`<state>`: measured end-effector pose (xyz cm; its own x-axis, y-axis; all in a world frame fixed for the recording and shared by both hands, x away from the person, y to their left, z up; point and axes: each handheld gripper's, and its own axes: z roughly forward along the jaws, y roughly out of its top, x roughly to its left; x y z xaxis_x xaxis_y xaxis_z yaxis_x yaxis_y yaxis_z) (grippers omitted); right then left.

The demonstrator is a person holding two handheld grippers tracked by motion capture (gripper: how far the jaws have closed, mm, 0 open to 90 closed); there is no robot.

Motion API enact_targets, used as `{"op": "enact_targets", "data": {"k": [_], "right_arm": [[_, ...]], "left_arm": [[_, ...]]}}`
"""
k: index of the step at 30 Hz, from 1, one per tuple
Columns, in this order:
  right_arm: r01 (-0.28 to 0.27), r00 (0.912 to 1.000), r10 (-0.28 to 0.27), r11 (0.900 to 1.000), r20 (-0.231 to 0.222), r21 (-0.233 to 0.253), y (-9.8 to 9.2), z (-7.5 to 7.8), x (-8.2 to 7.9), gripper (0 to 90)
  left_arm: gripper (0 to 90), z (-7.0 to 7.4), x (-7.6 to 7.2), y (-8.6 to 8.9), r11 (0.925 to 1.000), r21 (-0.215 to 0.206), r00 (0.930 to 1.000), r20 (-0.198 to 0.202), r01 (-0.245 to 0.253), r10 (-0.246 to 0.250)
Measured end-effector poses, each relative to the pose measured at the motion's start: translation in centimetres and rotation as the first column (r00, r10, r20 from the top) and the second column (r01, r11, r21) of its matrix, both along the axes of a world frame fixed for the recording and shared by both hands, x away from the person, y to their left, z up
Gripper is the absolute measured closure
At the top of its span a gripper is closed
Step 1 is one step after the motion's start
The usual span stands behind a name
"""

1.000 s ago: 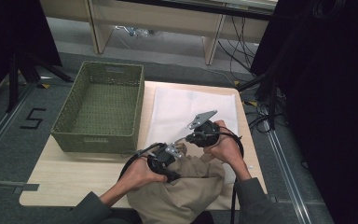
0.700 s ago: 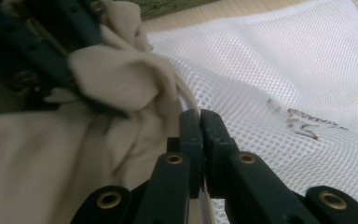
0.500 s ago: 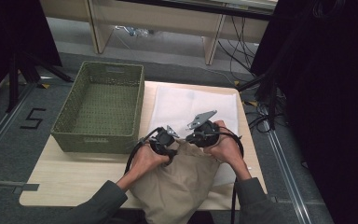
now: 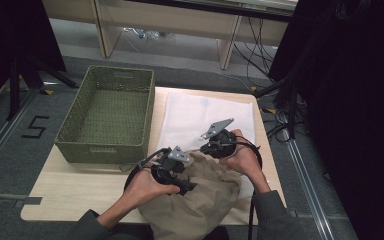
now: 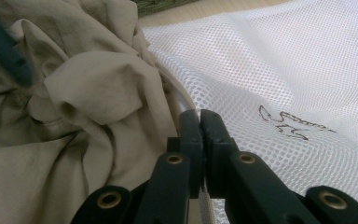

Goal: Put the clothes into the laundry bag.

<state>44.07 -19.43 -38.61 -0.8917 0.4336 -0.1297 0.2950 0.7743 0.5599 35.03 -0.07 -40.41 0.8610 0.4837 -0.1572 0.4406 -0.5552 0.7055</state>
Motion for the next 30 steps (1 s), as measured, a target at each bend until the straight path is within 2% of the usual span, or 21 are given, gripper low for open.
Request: {"op": "enact_targets", "data": {"k": [2,4,5,6,8,9,10,13,15,17,23,25,27,30], "right_arm": [[-0.011,0.9999,0.011,1.000,0.002,-0.006,0.1,0.0,0.0,89.1],[0.001,1.0000,-0.001,1.000,-0.005,-0.005,0.1,0.0,-0.1,89.1],[0.001,1.0000,-0.002,1.000,-0.006,-0.006,0.1,0.0,-0.1,89.1],[-0.018,0.9998,0.018,1.000,0.006,-0.009,0.1,-0.1,0.0,89.1],[-0.015,0.9999,0.015,1.000,0.001,-0.004,0.1,-0.1,-0.1,89.1],[-0.012,0.9999,0.012,1.000,-0.005,-0.002,0.0,0.0,-0.1,89.1],[-0.017,0.9999,0.017,1.000,-0.003,-0.002,0.0,-0.1,0.0,89.1],[-0.018,0.9998,0.018,1.000,-0.007,0.000,-0.1,-0.1,0.0,89.1],[-0.016,0.9998,0.016,1.000,-0.010,0.003,-0.2,-0.1,0.0,89.1],[-0.015,0.9998,0.015,1.000,-0.013,0.010,-0.2,-0.1,0.0,89.1],[-0.011,0.9999,0.011,1.000,-0.004,0.012,-0.1,0.1,0.0,89.1],[-0.011,0.9999,0.011,1.000,-0.004,0.008,-0.1,0.1,0.0,89.1],[-0.012,0.9999,0.012,1.000,-0.002,0.004,-0.1,0.0,0.1,89.1],[-0.015,0.9999,0.015,1.000,0.005,0.000,-0.2,0.0,0.1,89.1]], "left_arm": [[29.1,-0.7,-0.5,-1.0,0.9993,0.014,0.9992,-0.019,0.035,-0.035],[27.1,-1.6,-0.4,-1.8,0.9978,0.048,0.9989,-0.009,0.046,-0.045],[27.6,-2.4,0.0,-2.2,0.9953,0.079,0.9984,-0.012,0.056,-0.055],[30.6,-3.2,0.2,-2.5,0.9943,0.090,0.9983,-0.011,0.057,-0.057],[47.9,-4.3,0.9,-2.9,0.9885,0.124,0.9958,0.019,0.086,-0.089],[60.4,-4.7,1.1,-3.0,0.9878,0.127,0.9953,0.022,0.091,-0.094],[68.2,-4.8,1.3,-3.0,0.9874,0.129,0.9952,0.021,0.092,-0.095],[79.6,-4.4,2.0,-2.9,0.9930,0.110,0.9974,0.052,0.044,-0.050],[81.4,-3.9,2.8,-2.5,0.9966,0.082,0.9984,0.056,0.000,-0.005],[81.8,-3.6,3.6,-2.2,0.9969,0.064,0.9974,0.058,-0.047,0.043],[81.6,-4.1,5.8,-1.9,0.9872,0.051,0.9877,0.048,-0.151,0.149],[81.5,-4.8,6.5,-2.1,0.9823,0.068,0.9842,0.042,-0.175,0.172],[81.4,-5.5,6.9,-2.4,0.9793,0.083,0.9825,0.037,-0.185,0.182],[81.2,-5.7,7.2,-2.6,0.9785,0.072,0.9811,0.025,-0.193,0.192]]}}
